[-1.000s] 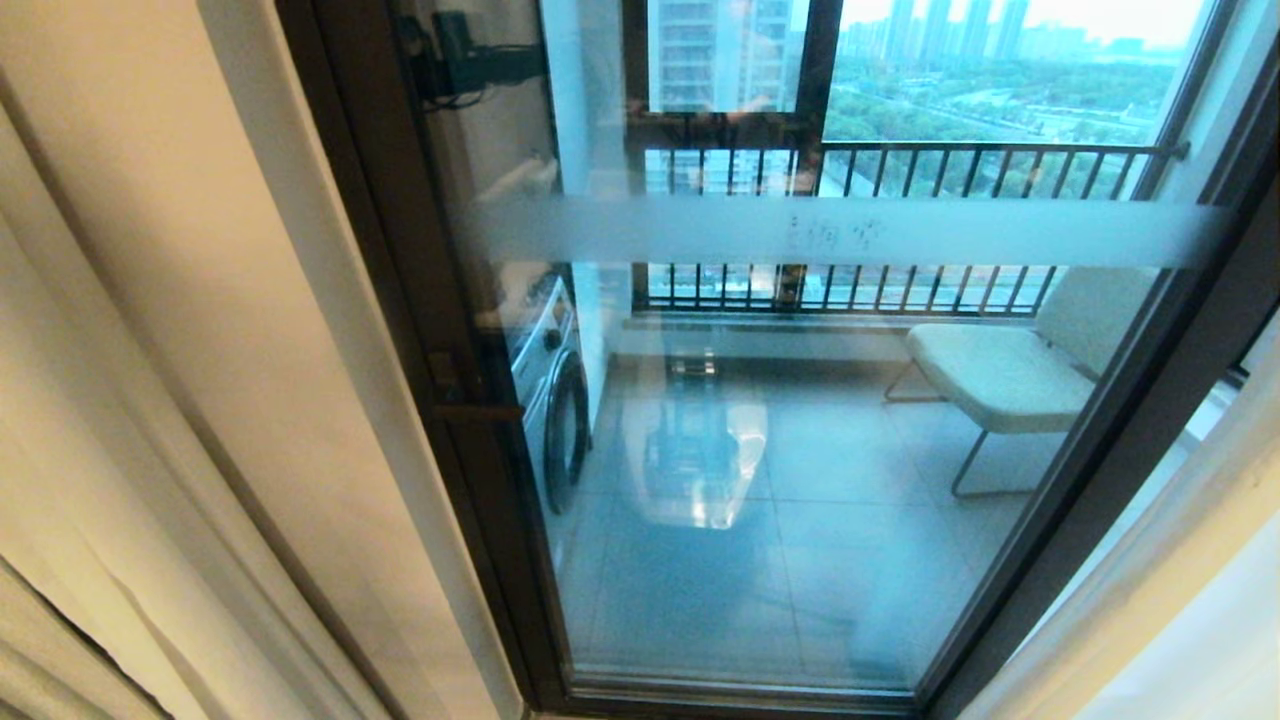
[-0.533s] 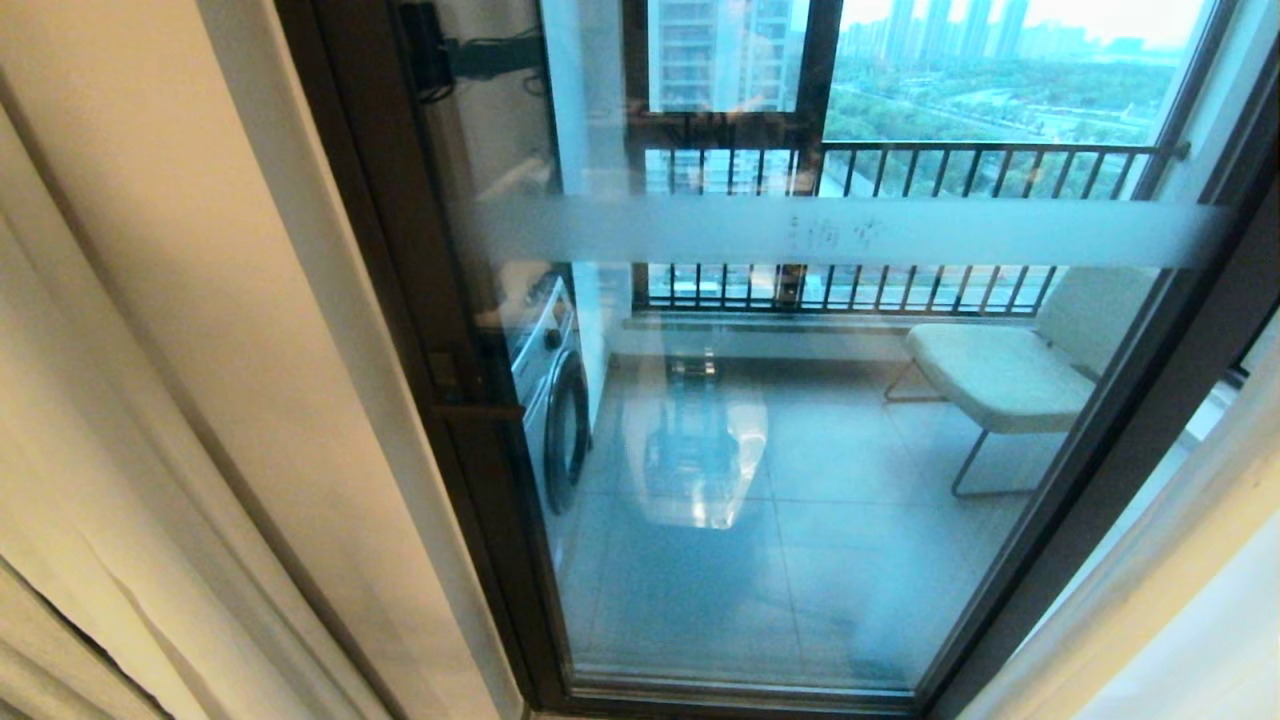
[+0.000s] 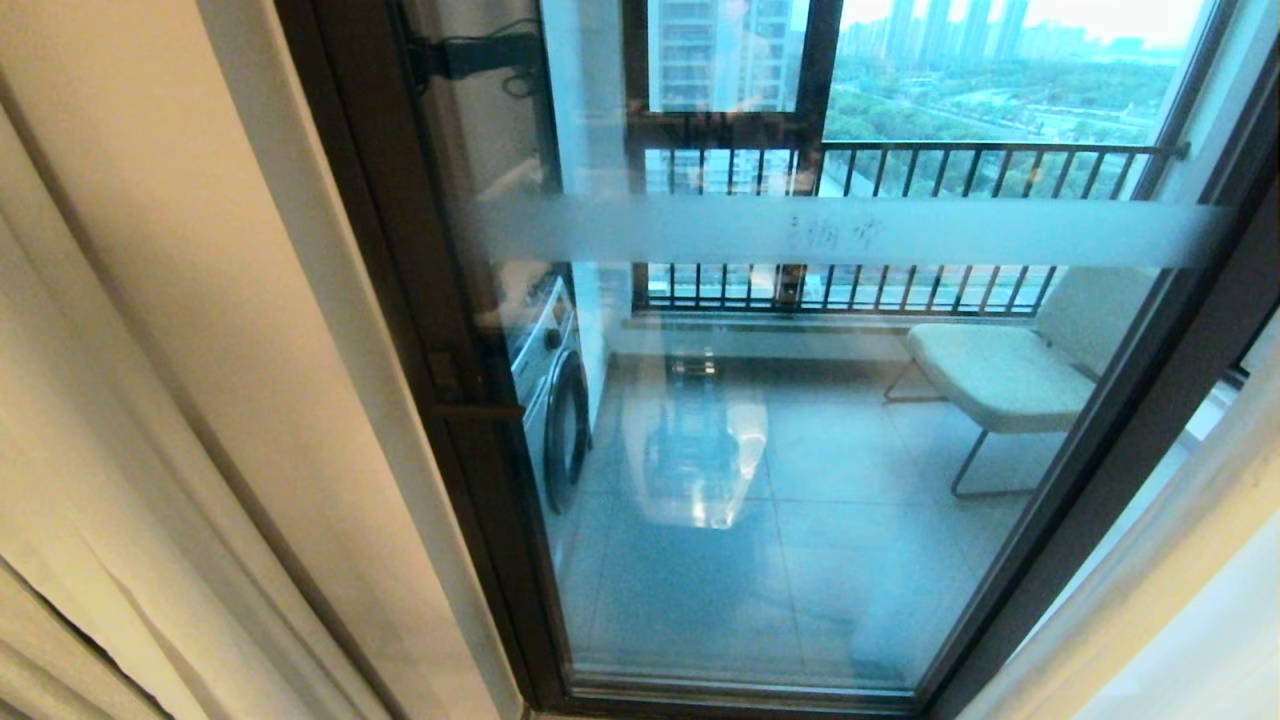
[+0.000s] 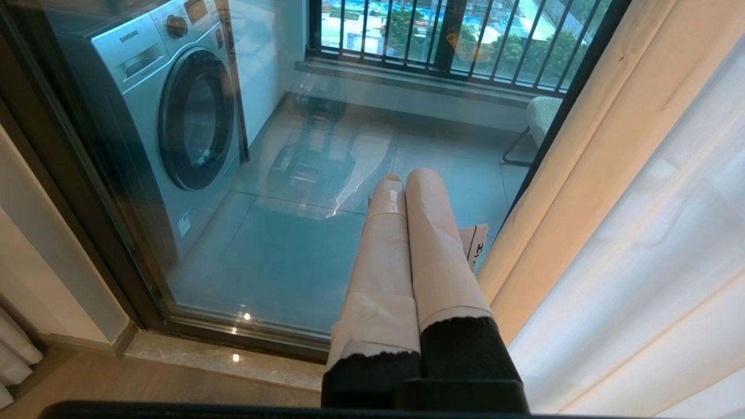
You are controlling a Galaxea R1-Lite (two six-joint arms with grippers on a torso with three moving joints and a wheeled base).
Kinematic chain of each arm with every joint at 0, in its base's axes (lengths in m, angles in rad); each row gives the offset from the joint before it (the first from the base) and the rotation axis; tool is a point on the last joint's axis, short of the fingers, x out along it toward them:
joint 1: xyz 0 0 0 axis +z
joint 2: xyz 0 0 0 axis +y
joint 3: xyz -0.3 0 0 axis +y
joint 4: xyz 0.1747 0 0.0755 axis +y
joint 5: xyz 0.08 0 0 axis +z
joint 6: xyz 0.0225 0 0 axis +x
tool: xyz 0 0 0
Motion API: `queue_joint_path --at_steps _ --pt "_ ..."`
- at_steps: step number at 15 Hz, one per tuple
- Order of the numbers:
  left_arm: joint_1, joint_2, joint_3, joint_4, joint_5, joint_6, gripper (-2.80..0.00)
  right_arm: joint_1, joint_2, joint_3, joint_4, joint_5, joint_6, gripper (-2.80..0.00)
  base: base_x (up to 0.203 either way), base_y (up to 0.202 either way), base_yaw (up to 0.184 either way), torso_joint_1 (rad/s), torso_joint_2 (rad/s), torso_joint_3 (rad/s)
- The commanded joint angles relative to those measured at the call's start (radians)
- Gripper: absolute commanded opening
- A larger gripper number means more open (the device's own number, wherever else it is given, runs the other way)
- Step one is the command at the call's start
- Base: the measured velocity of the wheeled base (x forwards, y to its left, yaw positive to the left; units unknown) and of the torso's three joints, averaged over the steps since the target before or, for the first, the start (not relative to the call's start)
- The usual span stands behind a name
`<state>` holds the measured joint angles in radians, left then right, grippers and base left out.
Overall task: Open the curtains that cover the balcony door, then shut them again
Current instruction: Close the inner curtains on both sides
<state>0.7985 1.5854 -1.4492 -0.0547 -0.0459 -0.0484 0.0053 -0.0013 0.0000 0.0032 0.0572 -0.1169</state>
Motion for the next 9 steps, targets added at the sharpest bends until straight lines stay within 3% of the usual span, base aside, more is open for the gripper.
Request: queue_joint_path --at_steps 1,3,6,9 --pt "0.001 0.054 -0.043 0.000 -0.078 -0.019 0.00 0.001 0.001 0.000 0.000 0.001 -0.001 -2.80 0.000 0.000 0.000 0.000 0.00 0.000" --pt "0.002 0.086 -0.072 -0.011 -0.120 -0.027 0.00 0.001 0.001 0.000 0.000 0.001 -0.001 -2.80 0.000 0.000 0.000 0.000 0.00 0.000" --pt "0.016 0.169 -0.088 -0.185 -0.168 -0.031 0.00 0.001 0.001 0.000 0.000 0.001 -0.001 -2.80 0.000 0.000 0.000 0.000 0.00 0.000" --pt "0.028 0.225 -0.121 -0.221 -0.218 -0.031 0.00 0.001 0.001 0.000 0.000 0.001 -0.001 -2.80 0.000 0.000 0.000 0.000 0.00 0.000"
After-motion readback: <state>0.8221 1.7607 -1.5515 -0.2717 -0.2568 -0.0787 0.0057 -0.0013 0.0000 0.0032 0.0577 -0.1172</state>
